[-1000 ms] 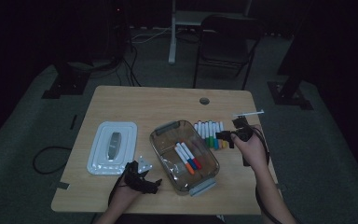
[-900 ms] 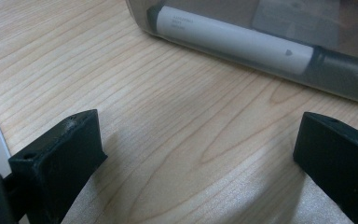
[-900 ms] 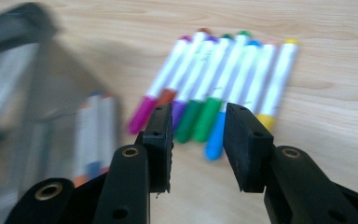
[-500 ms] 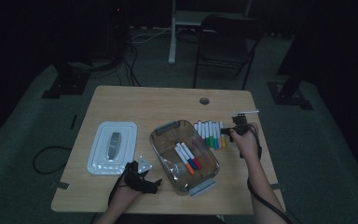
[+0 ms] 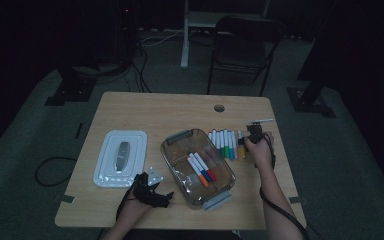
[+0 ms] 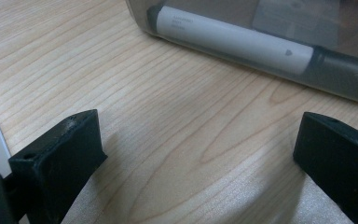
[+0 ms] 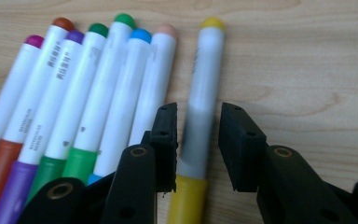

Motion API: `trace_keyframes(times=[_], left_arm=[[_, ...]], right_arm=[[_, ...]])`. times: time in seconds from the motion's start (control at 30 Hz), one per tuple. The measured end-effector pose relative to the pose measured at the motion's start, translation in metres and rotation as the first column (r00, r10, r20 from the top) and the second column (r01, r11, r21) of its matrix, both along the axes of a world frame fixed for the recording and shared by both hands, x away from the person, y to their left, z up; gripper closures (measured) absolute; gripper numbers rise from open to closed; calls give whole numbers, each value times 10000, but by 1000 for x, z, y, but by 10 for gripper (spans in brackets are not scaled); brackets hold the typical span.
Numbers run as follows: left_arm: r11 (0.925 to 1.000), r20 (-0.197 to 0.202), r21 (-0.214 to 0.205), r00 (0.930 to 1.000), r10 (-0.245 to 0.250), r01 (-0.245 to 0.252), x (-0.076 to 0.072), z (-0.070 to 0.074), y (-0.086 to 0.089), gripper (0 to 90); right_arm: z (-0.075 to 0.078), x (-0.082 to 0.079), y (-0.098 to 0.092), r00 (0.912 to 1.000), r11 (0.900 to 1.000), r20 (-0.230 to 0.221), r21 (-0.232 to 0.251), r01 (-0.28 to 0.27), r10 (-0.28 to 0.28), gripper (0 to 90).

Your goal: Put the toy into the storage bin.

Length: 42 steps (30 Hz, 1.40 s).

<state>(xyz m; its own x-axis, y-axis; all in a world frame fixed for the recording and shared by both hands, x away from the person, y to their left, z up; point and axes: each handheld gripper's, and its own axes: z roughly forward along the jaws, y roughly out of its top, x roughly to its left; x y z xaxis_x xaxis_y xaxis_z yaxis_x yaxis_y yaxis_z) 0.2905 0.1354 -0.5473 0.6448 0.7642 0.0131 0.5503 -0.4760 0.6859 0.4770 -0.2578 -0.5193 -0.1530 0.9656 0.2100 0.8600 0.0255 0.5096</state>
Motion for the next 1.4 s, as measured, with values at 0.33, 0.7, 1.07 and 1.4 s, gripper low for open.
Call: trace_keyframes(times=[0.33, 0.7, 1.07, 1.4], left_arm=[[10000, -1, 6, 10000, -3, 3, 0, 0, 0, 19], [10000, 4, 9, 10000, -4, 4, 0, 0, 0, 19], [10000, 18, 18, 10000, -6, 6, 0, 0, 0, 19], [10000, 5, 21, 10000, -9, 9, 0, 0, 0, 18]], right_arm=[[2, -6, -12, 9975, 9978, -260, 71, 665, -662, 764], [51, -38, -13, 9982, 9962, 511, 829, 262, -305, 765], [111, -84, 25, 9809, 9675, 1396, 1944, -1616, 1358, 765], [140, -112, 83, 9298, 9101, 1933, 2187, -3519, 3131, 764]])
